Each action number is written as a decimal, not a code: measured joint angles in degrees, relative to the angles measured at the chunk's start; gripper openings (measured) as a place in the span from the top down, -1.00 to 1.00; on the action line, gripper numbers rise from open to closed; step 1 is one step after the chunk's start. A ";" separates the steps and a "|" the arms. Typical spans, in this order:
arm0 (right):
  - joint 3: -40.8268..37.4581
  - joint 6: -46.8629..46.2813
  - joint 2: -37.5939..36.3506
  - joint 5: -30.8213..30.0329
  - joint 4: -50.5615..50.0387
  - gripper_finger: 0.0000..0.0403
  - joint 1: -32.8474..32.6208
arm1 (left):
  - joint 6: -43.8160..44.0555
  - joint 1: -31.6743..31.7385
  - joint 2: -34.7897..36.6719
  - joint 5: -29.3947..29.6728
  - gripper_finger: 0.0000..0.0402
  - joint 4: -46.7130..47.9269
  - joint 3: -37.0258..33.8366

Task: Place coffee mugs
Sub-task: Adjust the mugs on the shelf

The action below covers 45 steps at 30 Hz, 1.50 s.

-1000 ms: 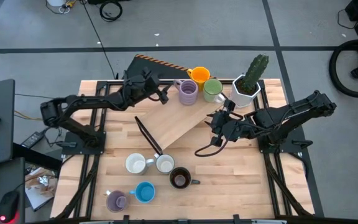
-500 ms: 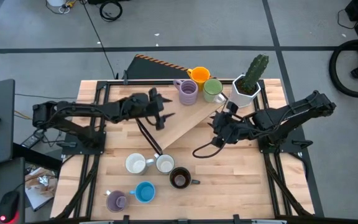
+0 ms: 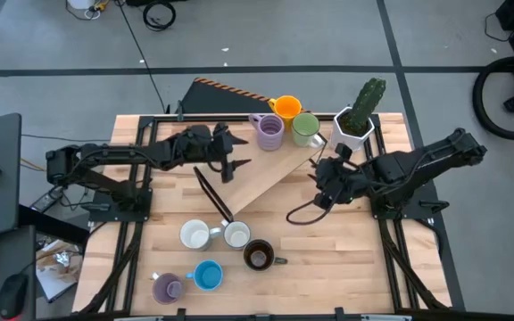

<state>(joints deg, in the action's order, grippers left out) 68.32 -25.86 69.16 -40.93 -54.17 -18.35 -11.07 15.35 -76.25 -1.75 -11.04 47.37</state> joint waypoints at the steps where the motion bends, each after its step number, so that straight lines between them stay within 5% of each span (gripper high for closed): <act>1: 0.17 0.16 -0.28 1.51 -0.13 0.37 0.75 | 0.41 -0.04 0.00 -1.40 -0.42 -0.48 0.00; 12: 5.43 6.04 0.30 5.98 -3.81 0.37 5.17 | -0.11 -7.08 -0.59 -1.00 -0.42 -4.38 -0.02; 19: 15.06 19.38 5.26 13.21 -6.09 0.37 13.96 | 0.20 -10.01 -0.39 2.29 -0.42 -20.24 -8.57; 23: 21.97 28.13 9.00 18.62 -8.65 0.37 19.96 | -0.06 -9.94 2.26 6.62 -0.42 -20.22 -9.20; 33: 37.37 49.87 20.07 28.71 -19.03 0.37 34.98 | 0.31 -7.74 5.14 6.72 -0.42 -17.10 -9.18; 45: 45.41 62.41 28.46 33.51 -22.37 0.15 41.85 | 0.00 -6.45 5.14 6.65 -0.42 -13.62 -9.18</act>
<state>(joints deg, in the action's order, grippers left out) 113.73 36.55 97.62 -7.42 -76.54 23.50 -11.07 8.90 -71.11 4.91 -24.67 38.20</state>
